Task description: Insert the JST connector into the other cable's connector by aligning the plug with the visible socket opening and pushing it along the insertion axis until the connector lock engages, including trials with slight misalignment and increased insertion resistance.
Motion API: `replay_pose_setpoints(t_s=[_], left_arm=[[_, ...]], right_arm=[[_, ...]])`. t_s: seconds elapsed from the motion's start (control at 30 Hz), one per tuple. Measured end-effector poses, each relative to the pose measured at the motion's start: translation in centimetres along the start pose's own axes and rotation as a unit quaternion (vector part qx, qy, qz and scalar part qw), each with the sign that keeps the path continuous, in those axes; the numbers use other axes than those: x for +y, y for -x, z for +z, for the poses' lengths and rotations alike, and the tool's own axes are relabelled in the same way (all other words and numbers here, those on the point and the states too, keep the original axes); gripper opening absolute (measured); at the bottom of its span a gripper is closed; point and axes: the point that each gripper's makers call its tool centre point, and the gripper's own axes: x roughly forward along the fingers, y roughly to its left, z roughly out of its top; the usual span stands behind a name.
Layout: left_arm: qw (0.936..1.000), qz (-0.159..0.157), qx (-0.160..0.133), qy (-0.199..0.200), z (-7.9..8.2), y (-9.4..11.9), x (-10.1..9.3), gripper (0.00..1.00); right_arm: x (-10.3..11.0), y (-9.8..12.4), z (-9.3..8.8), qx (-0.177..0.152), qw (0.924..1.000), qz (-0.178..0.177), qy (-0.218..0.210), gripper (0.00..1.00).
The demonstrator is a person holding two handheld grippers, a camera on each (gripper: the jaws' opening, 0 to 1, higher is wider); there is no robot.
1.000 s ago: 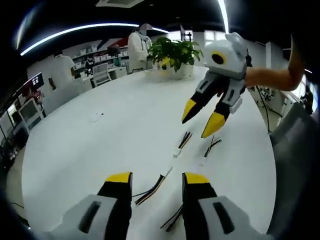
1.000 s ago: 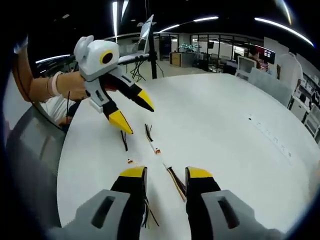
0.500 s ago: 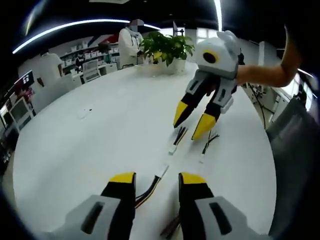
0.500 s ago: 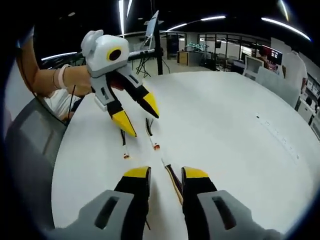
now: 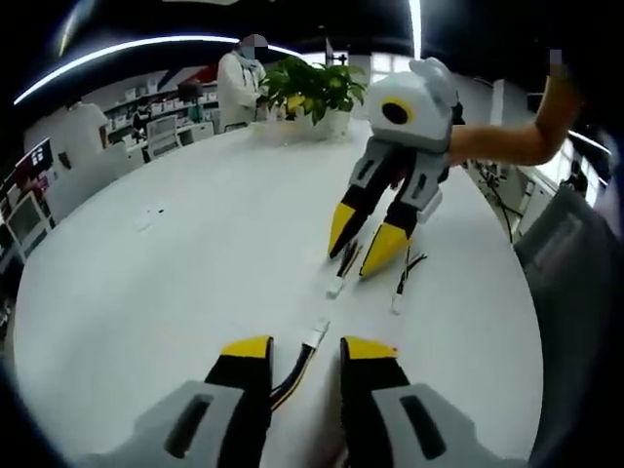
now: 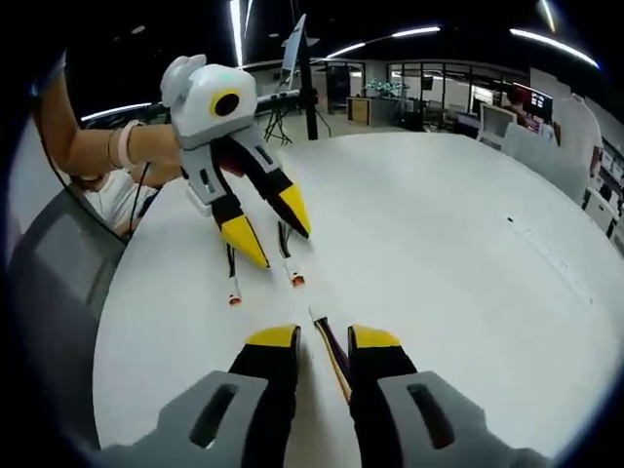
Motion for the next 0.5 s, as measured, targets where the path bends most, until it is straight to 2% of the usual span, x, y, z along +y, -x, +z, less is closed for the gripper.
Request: replay_pose_setpoints(t_s=[0.13, 0.33, 0.5], left_arm=[[0.9996, -0.011, 0.011, -0.024, -0.4, -0.4, -0.4, 0.18], [0.9995, -0.013, 0.016, -0.024, -0.8, -0.9, -0.3, 0.17], [0.9994, -0.021, 0.014, -0.024, -0.8, -1.1, -0.5, 0.15]], right_arm=[[0.1, -0.5, 0.0, 0.0, 1.0, 0.004, 0.004, 0.14], [0.1, -0.7, -0.2, -0.002, 0.9999, 0.007, 0.011, 0.08], [0.4, -0.9, -0.3, -0.002, 0.9998, 0.011, 0.016, 0.09]])
